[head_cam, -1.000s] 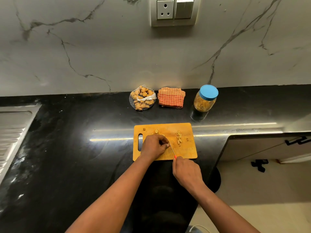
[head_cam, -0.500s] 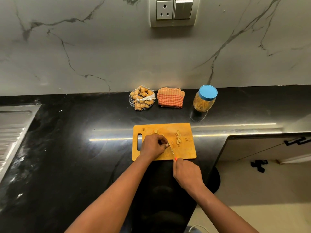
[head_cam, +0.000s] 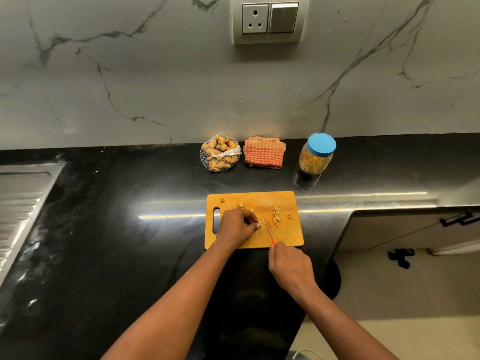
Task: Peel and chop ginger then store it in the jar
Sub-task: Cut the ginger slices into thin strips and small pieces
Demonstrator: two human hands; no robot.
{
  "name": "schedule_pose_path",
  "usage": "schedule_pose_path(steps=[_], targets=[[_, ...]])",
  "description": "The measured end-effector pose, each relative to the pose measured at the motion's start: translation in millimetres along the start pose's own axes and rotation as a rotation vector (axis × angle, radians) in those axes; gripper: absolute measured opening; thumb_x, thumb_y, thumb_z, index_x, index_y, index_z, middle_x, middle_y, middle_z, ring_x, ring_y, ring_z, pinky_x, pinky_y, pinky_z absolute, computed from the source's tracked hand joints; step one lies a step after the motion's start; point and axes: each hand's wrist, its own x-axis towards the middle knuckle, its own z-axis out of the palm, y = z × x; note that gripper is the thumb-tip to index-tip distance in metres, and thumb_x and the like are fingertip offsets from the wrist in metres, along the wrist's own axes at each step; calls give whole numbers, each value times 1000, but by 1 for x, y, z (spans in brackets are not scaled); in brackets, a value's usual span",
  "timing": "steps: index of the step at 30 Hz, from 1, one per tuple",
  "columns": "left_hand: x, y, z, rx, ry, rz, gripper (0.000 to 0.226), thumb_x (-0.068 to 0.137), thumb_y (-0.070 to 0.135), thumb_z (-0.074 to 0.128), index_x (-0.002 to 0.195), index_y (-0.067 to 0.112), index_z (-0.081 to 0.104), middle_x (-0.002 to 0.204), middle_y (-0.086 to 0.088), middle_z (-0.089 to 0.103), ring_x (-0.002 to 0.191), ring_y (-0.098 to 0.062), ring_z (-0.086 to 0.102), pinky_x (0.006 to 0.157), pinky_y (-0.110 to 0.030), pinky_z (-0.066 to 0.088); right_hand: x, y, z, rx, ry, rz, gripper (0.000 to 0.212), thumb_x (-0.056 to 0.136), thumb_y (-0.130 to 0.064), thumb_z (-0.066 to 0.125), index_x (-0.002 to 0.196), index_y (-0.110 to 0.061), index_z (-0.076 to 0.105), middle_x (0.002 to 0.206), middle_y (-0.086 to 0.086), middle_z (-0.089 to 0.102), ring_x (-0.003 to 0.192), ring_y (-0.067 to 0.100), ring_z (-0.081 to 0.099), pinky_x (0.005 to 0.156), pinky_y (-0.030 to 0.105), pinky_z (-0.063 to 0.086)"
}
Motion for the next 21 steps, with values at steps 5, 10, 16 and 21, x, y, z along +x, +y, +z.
schedule_pose_path(steps=[5, 10, 16, 21], targets=[[-1, 0, 1, -4, 2, 6, 17, 79, 30, 79, 93, 21, 76, 89, 7, 70, 77, -3, 57, 69, -18, 46, -2, -7, 4, -8, -6, -34, 40, 105, -41, 27, 93, -19, 58, 80, -1, 67, 68, 20, 65, 55, 32, 45], [-2, 0, 1, -16, 14, 22, 14, 80, 26, 78, 93, 20, 77, 89, 6, 71, 75, -1, 55, 65, -13, 40, -1, -8, 4, -3, -15, -31, 40, 105, -41, 28, 92, -19, 59, 77, -1, 65, 67, 20, 64, 56, 34, 47], [-1, 0, 1, -10, 13, 22, 13, 81, 26, 77, 92, 21, 77, 89, 6, 71, 77, -5, 57, 68, -18, 45, 0, -7, 6, 5, -18, -30, 40, 105, -42, 28, 93, -19, 59, 79, -1, 65, 68, 20, 64, 57, 34, 47], [-1, 0, 1, -13, 16, 23, 12, 81, 26, 77, 92, 21, 77, 88, 6, 71, 77, -5, 58, 69, -21, 48, 1, -7, 7, -10, -25, -30, 40, 105, -42, 27, 94, -20, 59, 80, -1, 66, 69, 19, 65, 58, 34, 49]])
